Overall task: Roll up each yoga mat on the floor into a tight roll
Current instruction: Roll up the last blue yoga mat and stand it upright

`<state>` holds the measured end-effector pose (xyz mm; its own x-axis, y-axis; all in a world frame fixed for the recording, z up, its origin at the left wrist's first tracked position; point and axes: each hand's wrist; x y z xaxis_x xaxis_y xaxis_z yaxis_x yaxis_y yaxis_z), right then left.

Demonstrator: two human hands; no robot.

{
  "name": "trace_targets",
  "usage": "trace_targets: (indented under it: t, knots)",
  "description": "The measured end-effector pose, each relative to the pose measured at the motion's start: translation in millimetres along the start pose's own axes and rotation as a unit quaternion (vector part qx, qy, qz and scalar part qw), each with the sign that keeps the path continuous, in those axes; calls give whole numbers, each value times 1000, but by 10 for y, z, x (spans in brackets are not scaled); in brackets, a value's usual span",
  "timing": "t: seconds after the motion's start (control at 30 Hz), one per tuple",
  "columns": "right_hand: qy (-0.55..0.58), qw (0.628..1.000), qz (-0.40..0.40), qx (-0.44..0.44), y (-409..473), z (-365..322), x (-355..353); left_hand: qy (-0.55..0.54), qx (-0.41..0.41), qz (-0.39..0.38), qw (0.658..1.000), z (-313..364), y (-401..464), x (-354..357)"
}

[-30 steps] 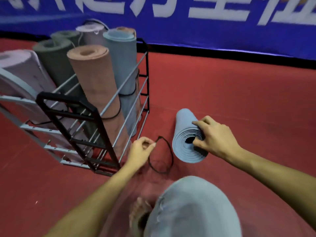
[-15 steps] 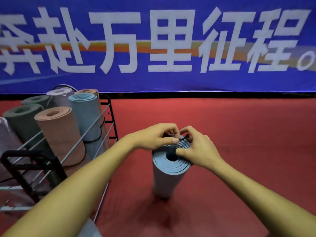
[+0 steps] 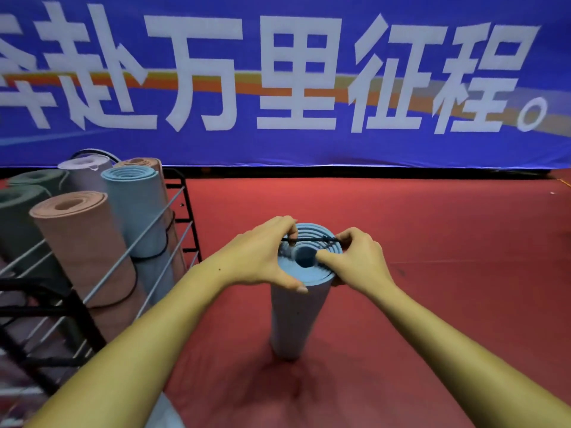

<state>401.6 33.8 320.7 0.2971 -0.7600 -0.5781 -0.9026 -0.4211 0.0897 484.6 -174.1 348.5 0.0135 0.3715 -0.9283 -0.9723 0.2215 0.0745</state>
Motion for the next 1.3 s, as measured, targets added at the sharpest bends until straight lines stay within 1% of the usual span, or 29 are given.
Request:
trace_targets:
  t: [0.1, 0.2, 0.27, 0.33, 0.43, 0.53, 0.63, 0.73, 0.87, 0.9, 1.0, 1.13, 1.2, 1.3]
  knots:
    - [13, 1000, -4, -2, -23, -39, 62, 7, 24, -1, 1000, -87, -71, 57]
    - [8, 1000, -7, 3, -63, -102, 74, 6, 51, 32, 998, -132, -119, 97]
    - [13, 1000, -10, 8, -81, -134, 45, -21, 76, 59, 995, -128, -152, 71]
    - [12, 1000, -8, 10, -83, -145, 37, -75, 96, 75, 990, -143, -166, 43]
    - [23, 1000, -1, 4, -53, -127, 54, -126, 103, 92, 982, -203, -140, 55]
    - [44, 999, 12, -12, 21, -103, 51, -129, 105, 132, 977, -277, -52, 89]
    - [8, 997, 50, -53, 132, -47, 57, -117, 114, 175, 971, -330, 60, 156]
    - [7, 994, 80, -79, 265, 79, 110, -97, 105, 229, 963, -391, 170, 260]
    - [134, 985, 34, -102, 403, 240, 333, -83, 54, 311, 945, -520, 314, 441]
    - [126, 985, 27, -112, 426, 279, 392, -83, 34, 319, 943, -549, 317, 490]
    - [11, 987, 39, -155, 500, 375, 460, -61, -16, 317, 946, -592, 332, 614]
    - [-83, 986, 1, -145, 565, 515, 543, -84, -30, 301, 950, -683, 291, 729]
    - [-126, 983, -38, -130, 537, 595, 603, -62, -47, 259, 963, -796, 239, 817]
    - [-178, 975, -80, -108, 537, 704, 629, -33, -81, 167, 982, -1038, 181, 991]
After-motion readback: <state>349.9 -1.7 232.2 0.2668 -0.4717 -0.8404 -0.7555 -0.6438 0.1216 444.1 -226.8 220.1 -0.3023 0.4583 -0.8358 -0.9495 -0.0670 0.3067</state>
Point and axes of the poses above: each hand's wrist, its own y-axis towards the middle knuckle, its own x-axis out of the palm, z = x × y, and after that the axes turned 11 degrees about -z, right-handed
